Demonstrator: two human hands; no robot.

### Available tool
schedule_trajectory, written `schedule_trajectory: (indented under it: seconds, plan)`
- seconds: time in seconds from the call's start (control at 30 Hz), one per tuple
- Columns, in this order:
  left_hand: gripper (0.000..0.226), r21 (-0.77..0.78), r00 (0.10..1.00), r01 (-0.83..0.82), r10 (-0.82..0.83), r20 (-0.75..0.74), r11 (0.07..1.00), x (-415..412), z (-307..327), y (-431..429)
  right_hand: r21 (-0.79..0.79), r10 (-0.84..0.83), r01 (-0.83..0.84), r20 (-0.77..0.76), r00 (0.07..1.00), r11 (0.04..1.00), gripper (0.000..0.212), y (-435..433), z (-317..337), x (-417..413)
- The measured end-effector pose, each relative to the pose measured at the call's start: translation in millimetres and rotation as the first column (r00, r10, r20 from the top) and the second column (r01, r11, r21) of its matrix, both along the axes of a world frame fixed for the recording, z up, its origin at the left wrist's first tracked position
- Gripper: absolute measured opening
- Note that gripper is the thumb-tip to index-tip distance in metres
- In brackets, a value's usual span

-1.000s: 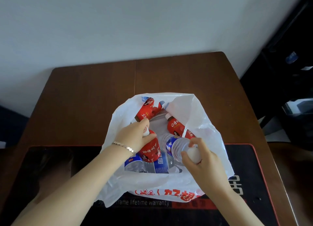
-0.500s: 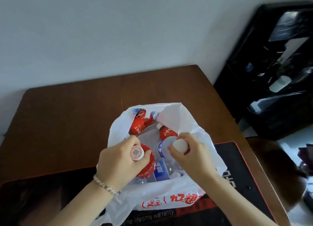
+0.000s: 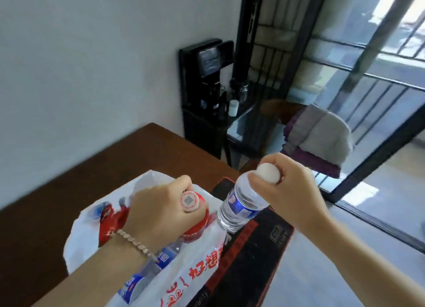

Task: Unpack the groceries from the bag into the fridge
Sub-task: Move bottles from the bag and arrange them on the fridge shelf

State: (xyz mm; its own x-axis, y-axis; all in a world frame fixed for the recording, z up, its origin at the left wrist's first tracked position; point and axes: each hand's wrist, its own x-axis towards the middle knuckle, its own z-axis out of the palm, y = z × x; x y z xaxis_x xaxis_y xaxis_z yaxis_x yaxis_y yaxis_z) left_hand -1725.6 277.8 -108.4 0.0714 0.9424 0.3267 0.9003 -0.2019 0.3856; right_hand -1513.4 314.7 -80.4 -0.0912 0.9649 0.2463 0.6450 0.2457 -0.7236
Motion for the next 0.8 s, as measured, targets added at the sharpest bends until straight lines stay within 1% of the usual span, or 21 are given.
schedule_trajectory:
  seconds: [0.1, 0.17, 0.2, 0.27, 0.33, 0.4, 0.47, 0.5, 0.57, 0.67, 0.73, 0.77, 0.8]
  plan:
    - [0.043, -0.017, 0.987, 0.161, -0.16, 0.012, 0.987, 58, 21, 15, 0.059, -0.195, 0.194, 0.002, 0.981, 0.979, 0.017, -18, 15, 66]
    - [0.043, 0.035, 0.971, 0.238, -0.238, -0.02, 0.971, 106, 29, 23, 0.087, -0.297, 0.297, -0.007, 0.955, 0.951, 0.018, -38, 24, 115]
    - [0.044, 0.033, 0.96, 0.278, -0.277, -0.033, 0.96, 133, 34, 25, 0.098, -0.34, 0.338, 0.003, 0.941, 0.936, 0.018, -49, 28, 141]
    - [0.043, 0.015, 0.923, 0.384, -0.383, -0.051, 0.923, 193, 39, 25, 0.127, -0.433, 0.424, 0.044, 0.901, 0.896, 0.017, -76, 34, 195]
    - [0.038, 0.016, 0.863, 0.502, -0.5, -0.078, 0.865, 258, 43, 18, 0.135, -0.535, 0.524, 0.058, 0.843, 0.841, 0.013, -110, 36, 251]
    - [0.034, 0.003, 0.802, 0.591, -0.587, -0.109, 0.807, 327, 47, 4, 0.119, -0.636, 0.628, 0.039, 0.771, 0.769, 0.011, -151, 34, 309]
    - [0.036, -0.002, 0.745, 0.662, -0.659, -0.107, 0.749, 399, 48, -17, 0.11, -0.723, 0.718, 0.015, 0.691, 0.688, 0.017, -199, 30, 366]
    - [0.038, -0.005, 0.724, 0.685, -0.681, -0.111, 0.729, 434, 49, -29, 0.112, -0.758, 0.752, 0.014, 0.653, 0.65, 0.018, -223, 28, 394]
    - [0.035, -0.015, 0.691, 0.719, -0.716, -0.102, 0.695, 506, 48, -55, 0.116, -0.814, 0.807, 0.028, 0.581, 0.58, 0.018, -269, 27, 451]
    - [0.03, -0.055, 0.612, 0.79, -0.791, -0.005, 0.611, 607, 52, -102, 0.089, -0.88, 0.877, 0.111, 0.462, 0.471, 0.02, -339, 34, 527]
    - [0.027, -0.094, 0.551, 0.833, -0.833, 0.053, 0.546, 669, 57, -130, 0.072, -0.926, 0.93, 0.142, 0.349, 0.362, 0.019, -379, 39, 575]
    - [0.026, -0.108, 0.502, 0.863, -0.862, 0.067, 0.494, 711, 57, -150, 0.085, -0.947, 0.951, 0.152, 0.283, 0.298, 0.021, -406, 42, 602]
    - [0.026, -0.12, 0.465, 0.882, -0.881, 0.083, 0.455, 737, 58, -161, 0.1, -0.954, 0.958, 0.166, 0.249, 0.268, 0.023, -421, 44, 622]
